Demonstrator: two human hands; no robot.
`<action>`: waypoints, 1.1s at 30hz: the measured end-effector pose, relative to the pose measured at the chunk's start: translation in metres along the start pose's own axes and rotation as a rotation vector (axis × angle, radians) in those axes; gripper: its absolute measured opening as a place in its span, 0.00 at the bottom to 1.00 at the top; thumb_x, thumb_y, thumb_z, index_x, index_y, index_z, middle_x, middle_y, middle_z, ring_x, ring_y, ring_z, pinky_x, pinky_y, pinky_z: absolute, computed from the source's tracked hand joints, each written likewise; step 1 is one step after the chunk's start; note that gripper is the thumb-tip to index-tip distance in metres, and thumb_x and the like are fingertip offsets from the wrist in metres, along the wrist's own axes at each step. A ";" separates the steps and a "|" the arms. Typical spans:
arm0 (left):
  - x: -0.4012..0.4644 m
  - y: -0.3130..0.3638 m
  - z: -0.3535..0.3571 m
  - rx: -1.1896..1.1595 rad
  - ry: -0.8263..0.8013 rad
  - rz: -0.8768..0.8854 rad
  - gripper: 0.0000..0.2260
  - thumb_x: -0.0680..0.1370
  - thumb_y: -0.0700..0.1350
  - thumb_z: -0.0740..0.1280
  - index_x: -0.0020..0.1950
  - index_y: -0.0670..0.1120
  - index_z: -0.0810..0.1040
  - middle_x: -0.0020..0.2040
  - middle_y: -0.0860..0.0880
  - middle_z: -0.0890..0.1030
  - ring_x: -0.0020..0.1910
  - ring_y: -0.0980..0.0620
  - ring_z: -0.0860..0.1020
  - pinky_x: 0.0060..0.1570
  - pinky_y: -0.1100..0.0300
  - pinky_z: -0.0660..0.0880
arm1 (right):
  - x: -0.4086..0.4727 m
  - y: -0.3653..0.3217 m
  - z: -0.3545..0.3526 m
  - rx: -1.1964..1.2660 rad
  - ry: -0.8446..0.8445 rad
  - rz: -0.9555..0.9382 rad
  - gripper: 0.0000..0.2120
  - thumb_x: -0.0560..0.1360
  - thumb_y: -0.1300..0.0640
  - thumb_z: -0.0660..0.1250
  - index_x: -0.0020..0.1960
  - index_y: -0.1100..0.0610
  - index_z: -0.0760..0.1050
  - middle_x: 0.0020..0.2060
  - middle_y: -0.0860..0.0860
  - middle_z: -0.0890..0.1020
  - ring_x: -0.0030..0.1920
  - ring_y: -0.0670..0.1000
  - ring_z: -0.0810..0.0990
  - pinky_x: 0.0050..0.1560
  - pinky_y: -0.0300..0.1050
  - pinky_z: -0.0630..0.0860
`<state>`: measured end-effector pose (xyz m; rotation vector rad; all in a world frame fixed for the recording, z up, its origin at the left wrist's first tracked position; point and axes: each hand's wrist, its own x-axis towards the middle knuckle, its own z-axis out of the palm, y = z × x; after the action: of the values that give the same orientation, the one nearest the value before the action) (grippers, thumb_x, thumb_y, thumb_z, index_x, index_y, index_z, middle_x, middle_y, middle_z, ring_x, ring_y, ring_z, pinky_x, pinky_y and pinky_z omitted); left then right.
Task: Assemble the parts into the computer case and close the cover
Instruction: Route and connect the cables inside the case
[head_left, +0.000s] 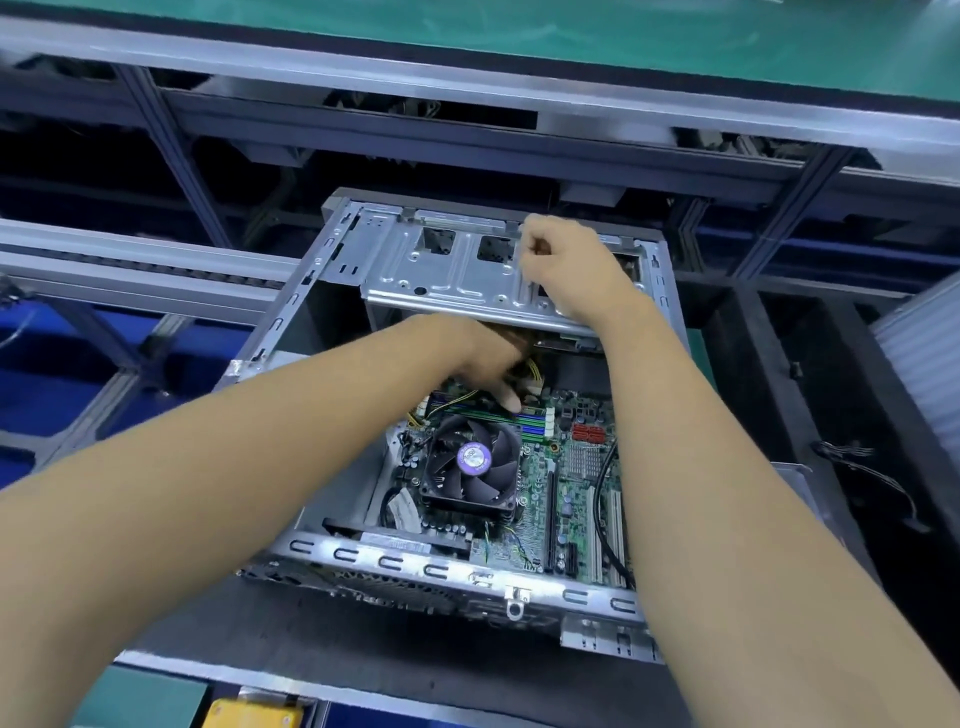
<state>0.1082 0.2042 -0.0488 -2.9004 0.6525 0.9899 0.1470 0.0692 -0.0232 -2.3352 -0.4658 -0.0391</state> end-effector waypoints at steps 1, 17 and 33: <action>0.000 -0.002 0.000 0.047 -0.008 0.004 0.22 0.82 0.56 0.66 0.70 0.44 0.72 0.67 0.44 0.76 0.61 0.42 0.77 0.62 0.47 0.74 | -0.001 -0.001 -0.001 0.002 0.002 -0.003 0.09 0.74 0.60 0.61 0.36 0.50 0.68 0.36 0.46 0.77 0.35 0.49 0.72 0.40 0.49 0.72; -0.017 -0.003 0.024 -0.059 0.315 -0.162 0.03 0.81 0.38 0.63 0.51 0.39 0.76 0.48 0.39 0.78 0.51 0.40 0.78 0.52 0.48 0.77 | -0.002 -0.002 0.000 -0.014 0.021 -0.016 0.08 0.74 0.59 0.62 0.37 0.52 0.68 0.38 0.45 0.74 0.36 0.49 0.71 0.41 0.49 0.71; -0.004 -0.012 0.023 0.019 0.310 -0.164 0.14 0.84 0.43 0.64 0.69 0.41 0.75 0.64 0.43 0.78 0.62 0.45 0.76 0.56 0.61 0.69 | -0.012 -0.025 0.006 0.083 -0.386 -0.143 0.12 0.65 0.66 0.74 0.37 0.53 0.74 0.28 0.42 0.74 0.30 0.44 0.71 0.36 0.40 0.68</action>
<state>0.0972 0.2201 -0.0663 -3.0566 0.4170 0.5196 0.1263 0.0858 -0.0129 -2.2262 -0.8082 0.3617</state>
